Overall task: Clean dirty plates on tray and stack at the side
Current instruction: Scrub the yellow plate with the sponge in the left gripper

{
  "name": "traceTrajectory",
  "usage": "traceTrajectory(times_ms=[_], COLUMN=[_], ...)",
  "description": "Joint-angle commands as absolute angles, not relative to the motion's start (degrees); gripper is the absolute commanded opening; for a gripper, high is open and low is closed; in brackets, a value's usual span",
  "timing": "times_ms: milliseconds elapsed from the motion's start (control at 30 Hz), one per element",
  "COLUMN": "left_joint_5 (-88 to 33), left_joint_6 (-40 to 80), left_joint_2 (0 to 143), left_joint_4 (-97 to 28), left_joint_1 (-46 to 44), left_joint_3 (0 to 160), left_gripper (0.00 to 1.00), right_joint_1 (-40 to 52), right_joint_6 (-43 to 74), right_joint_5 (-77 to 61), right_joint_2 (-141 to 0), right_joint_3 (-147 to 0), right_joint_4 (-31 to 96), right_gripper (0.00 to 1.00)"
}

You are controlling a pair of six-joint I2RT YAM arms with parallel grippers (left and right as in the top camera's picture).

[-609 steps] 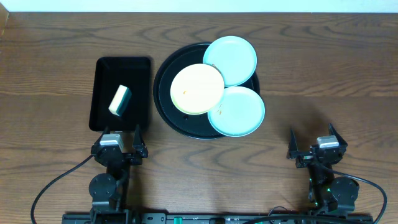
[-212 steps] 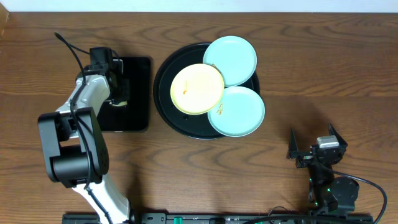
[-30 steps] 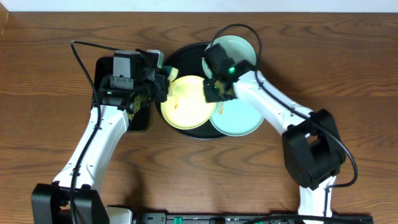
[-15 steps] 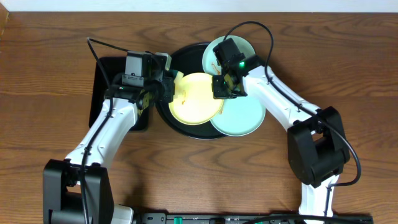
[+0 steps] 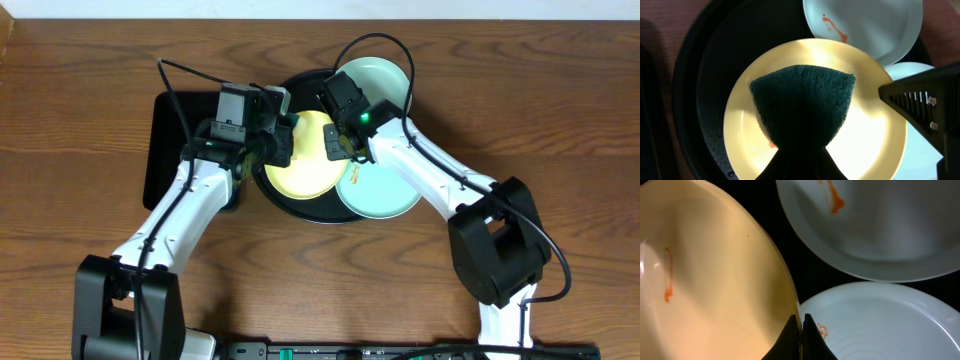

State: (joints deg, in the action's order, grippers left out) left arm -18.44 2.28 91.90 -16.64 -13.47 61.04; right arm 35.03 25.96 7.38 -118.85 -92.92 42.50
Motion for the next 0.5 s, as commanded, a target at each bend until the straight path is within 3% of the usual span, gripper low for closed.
traceTrajectory(times_ms=[0,467], left_joint_5=[-16.82,-16.86], left_joint_6=[3.33,3.99], left_joint_2=[94.06,102.63], left_joint_4=[-16.14,-12.49], left_joint_1=[-14.28,-14.44], left_joint_3=[60.10,60.10], left_gripper=[0.08,0.08], right_joint_1=[35.66,35.51], right_joint_6=[27.22,27.18], right_joint_5=[8.58,6.09], right_joint_2=[-121.27,-122.19], right_joint_3=[-92.86,-92.88], right_joint_4=[43.55,44.40], right_gripper=[0.01,0.01])
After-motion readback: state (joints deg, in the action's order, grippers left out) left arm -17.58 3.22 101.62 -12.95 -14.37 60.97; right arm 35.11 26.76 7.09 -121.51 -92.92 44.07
